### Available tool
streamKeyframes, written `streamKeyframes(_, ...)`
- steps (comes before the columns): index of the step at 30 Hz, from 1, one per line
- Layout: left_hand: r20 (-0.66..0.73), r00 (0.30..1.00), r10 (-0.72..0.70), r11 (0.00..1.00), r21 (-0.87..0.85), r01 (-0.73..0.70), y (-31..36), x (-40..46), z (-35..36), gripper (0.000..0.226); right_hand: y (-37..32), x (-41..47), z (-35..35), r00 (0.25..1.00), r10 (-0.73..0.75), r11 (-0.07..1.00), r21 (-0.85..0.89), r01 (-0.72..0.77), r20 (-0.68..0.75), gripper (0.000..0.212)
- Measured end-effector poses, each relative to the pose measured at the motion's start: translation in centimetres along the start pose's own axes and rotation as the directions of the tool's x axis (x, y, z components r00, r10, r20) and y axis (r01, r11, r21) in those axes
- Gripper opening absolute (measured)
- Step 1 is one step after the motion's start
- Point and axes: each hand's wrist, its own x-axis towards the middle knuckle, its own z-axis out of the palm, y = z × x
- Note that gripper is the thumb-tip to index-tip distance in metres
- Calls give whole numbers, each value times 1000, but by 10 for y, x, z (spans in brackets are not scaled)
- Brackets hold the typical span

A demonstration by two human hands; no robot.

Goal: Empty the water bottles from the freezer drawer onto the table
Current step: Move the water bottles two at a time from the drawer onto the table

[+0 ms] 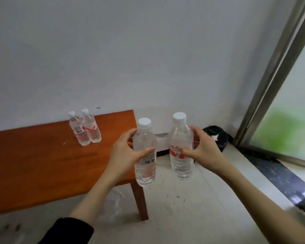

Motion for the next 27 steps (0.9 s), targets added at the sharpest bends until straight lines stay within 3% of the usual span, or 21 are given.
streamKeyframes(10,-123,972,-200,977,47,207,-111,124,-78,74,-21,186,117,958,-43,999,-12,48,282,72)
streamKeyframes(15,-89,961,-261,960,84,268,-176,191,-95,78,-14,262,180,948,23,999,-42,-9,319,69)
streamKeyframes(22,11,970,-243,950,203,235,-240,271,-99,75,0,341,248,926,154,988,-77,-136,343,73)
streamKeyframes(27,47,968,-248,959,151,239,-266,309,-91,68,19,380,272,896,215,976,-58,-209,389,72)
